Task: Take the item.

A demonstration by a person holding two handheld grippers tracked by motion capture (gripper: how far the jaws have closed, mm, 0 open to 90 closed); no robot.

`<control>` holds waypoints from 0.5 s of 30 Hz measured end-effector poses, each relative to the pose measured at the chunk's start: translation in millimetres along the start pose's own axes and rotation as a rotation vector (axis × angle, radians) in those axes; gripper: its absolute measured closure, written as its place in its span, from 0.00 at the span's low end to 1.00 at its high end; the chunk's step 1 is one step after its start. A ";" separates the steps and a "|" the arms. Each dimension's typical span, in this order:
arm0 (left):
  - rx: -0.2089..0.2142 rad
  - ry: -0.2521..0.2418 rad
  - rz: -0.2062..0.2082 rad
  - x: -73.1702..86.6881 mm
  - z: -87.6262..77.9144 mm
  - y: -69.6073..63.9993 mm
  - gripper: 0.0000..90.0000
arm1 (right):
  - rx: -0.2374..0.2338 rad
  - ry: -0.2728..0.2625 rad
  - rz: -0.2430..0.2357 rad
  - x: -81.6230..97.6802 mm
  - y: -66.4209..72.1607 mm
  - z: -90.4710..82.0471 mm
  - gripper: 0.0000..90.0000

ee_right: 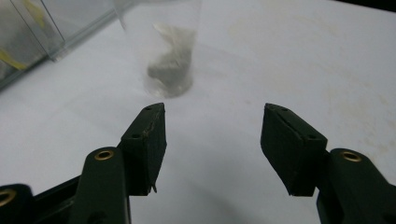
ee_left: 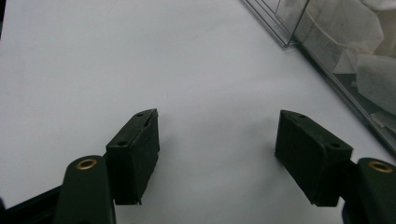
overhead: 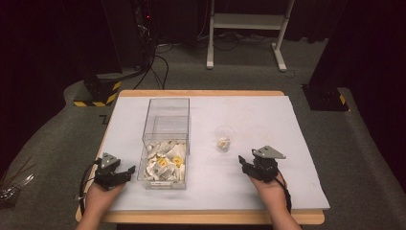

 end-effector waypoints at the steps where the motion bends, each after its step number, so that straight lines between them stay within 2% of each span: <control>1: 0.001 -0.001 0.000 -0.1 0.1 0.1 0.34 | 0.007 0.009 -0.001 3.9 -3.4 -0.6 0.45; 9: 0.000 0.000 0.000 0.0 0.0 -0.1 0.34 | 0.055 0.042 0.034 26.6 -27.0 -8.2 0.42; 13: -0.007 0.003 0.002 0.0 0.0 0.1 0.34 | 0.082 0.062 0.033 35.4 -35.8 -9.8 0.42; 15: -0.021 0.011 0.000 0.1 0.3 0.8 0.30 | 0.092 0.057 0.022 39.1 -38.5 -10.3 0.41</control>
Point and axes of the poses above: each handheld gripper's, and its own axes: z roughly forward along the jaws, x roughly out of its underside, y roughly to its left, the point moved 8 cm from there along z, roughly forward along the jaws, and after that the axes turned 12 degrees about z, right-handed, at the moved point
